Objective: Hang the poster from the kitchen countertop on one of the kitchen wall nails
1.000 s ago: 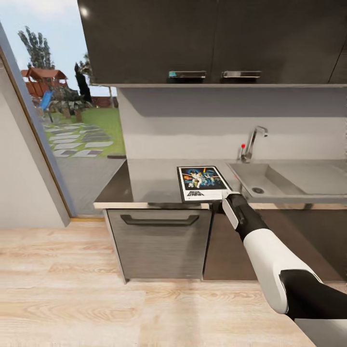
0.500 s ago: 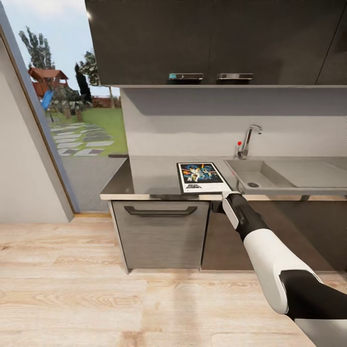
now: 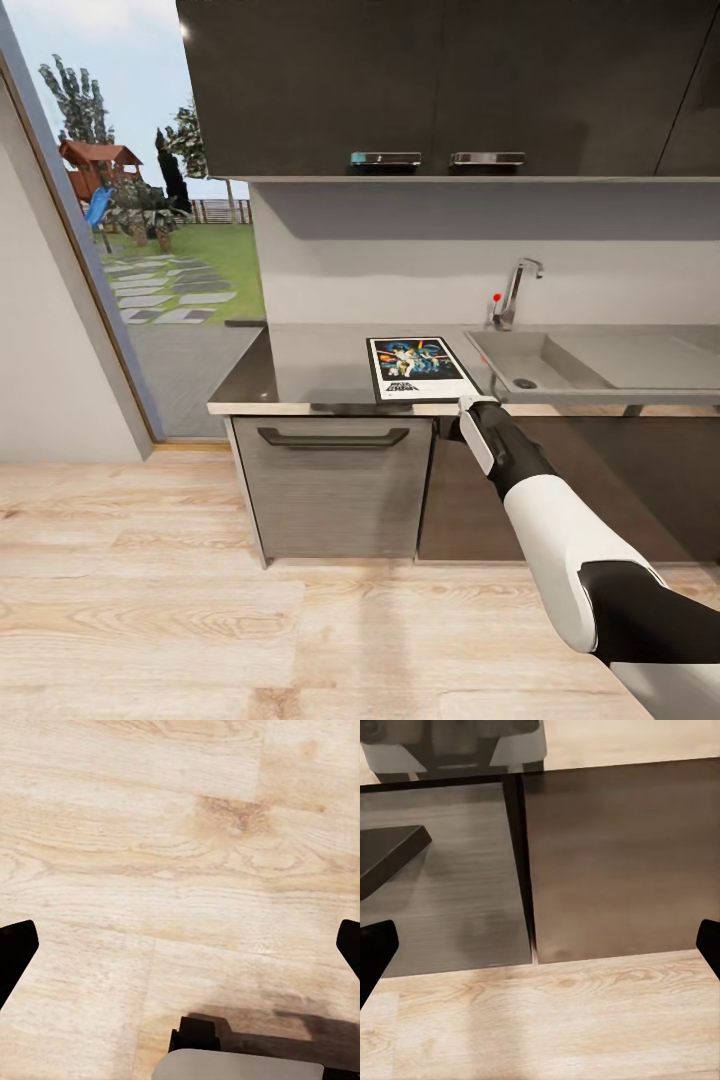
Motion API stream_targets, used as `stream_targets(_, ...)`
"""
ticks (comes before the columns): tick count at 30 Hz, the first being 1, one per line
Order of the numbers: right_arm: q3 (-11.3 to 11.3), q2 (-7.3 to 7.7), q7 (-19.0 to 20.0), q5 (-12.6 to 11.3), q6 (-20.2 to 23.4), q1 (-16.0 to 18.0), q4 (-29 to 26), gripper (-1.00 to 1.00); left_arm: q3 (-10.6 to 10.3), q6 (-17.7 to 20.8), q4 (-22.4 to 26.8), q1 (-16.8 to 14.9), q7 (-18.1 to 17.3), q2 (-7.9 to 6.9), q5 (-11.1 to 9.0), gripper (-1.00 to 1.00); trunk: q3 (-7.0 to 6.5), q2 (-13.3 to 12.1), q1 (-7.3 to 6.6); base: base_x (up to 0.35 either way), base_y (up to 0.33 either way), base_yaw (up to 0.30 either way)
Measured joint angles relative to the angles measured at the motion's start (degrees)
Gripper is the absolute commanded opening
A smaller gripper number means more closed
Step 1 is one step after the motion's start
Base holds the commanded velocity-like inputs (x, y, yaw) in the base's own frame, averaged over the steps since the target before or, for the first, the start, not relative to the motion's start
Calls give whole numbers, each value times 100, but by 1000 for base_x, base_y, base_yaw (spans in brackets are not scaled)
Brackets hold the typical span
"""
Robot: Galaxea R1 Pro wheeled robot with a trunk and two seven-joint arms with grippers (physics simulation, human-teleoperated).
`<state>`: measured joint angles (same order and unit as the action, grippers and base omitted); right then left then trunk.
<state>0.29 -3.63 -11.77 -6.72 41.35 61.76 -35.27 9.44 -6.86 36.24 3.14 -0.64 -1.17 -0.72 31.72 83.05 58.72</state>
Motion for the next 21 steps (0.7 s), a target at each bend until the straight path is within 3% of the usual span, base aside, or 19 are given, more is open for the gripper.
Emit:
stream_targets(18,-27,-5,6,93,376,0,-374,100,-8,-23,-41,3,0,-23,-8,100,0,0,-2,50,-3,0)
stream_targets(19,-28,-4,9,82,1007,-2,-1138,100,-9,-24,-41,3,0,-23,-8,100,1,0,-1,221,-48,0)
stream_targets(21,-28,-7,9,90,1054,0,-1491,100,-9,-23,-43,3,0,-24,-8,100,0,1,-2,240,-55,0)
